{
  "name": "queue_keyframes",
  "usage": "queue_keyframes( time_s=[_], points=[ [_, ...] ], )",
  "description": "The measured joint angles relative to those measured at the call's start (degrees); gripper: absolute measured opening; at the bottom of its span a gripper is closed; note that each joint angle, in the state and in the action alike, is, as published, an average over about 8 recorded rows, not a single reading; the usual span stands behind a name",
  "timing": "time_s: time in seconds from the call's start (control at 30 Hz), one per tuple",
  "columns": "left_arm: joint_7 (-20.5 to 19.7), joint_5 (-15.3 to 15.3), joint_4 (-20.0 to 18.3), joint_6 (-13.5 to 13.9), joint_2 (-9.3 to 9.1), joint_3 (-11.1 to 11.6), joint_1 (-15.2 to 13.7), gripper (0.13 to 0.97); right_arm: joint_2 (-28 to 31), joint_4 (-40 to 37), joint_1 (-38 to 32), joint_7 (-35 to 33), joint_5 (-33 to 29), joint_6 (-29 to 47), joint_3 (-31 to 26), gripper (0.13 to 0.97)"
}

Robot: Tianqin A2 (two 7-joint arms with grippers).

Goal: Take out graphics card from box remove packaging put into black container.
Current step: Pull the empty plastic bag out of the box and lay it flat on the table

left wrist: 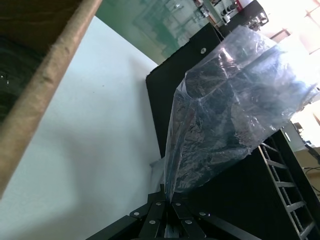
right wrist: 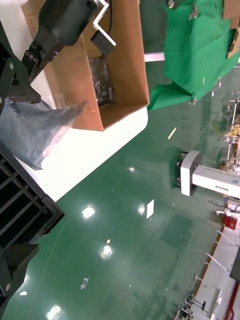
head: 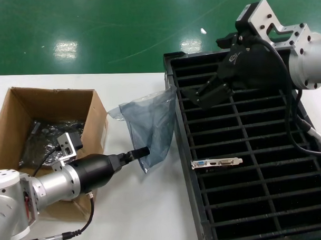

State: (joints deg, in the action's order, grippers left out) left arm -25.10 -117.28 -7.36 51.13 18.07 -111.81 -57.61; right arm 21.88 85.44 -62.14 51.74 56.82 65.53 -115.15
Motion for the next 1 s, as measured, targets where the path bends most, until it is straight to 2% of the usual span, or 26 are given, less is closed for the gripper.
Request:
queue_keyframes(
  time_s=[0.13, 0.23, 0.33, 0.53, 0.63, 0.73, 1.0],
  points=[
    [-0.21, 2.01, 0.59, 0.35, -0.14, 1.6, -0.51, 0.139, 0.02, 0.0, -0.01, 0.01, 0.02, -0.02, -0.03, 0.966],
    [-1.55, 3.45, -1.37, 0.32, 0.4, 2.45, 0.15, 0.139, 0.03, 0.0, -0.01, 0.02, 0.03, -0.03, -0.05, 0.966],
    [-4.75, 4.98, -6.18, -0.23, 1.77, 2.72, 2.0, 0.139, 0.04, 0.0, -0.02, 0.03, 0.04, -0.04, -0.06, 0.966],
    [-14.74, 8.11, -20.43, -2.33, 6.27, 2.01, 7.7, 0.139, 0.06, 0.0, -0.03, 0.05, 0.05, -0.06, -0.09, 0.966],
    [-18.75, 9.32, -25.9, -3.12, 8.16, 1.78, 9.88, 0.139, 0.07, 0.0, -0.03, 0.05, 0.06, -0.07, -0.1, 0.966],
    [-20.92, 10.05, -28.92, -3.31, 9.17, 1.87, 11.05, 0.139, 0.07, 0.0, -0.04, 0.06, 0.07, -0.08, -0.11, 0.966],
    [-22.46, 10.39, -32.44, -2.23, 9.94, 2.85, 12.35, 0.139, 0.09, 0.0, -0.05, 0.07, 0.08, -0.09, -0.14, 0.966]
  ],
)
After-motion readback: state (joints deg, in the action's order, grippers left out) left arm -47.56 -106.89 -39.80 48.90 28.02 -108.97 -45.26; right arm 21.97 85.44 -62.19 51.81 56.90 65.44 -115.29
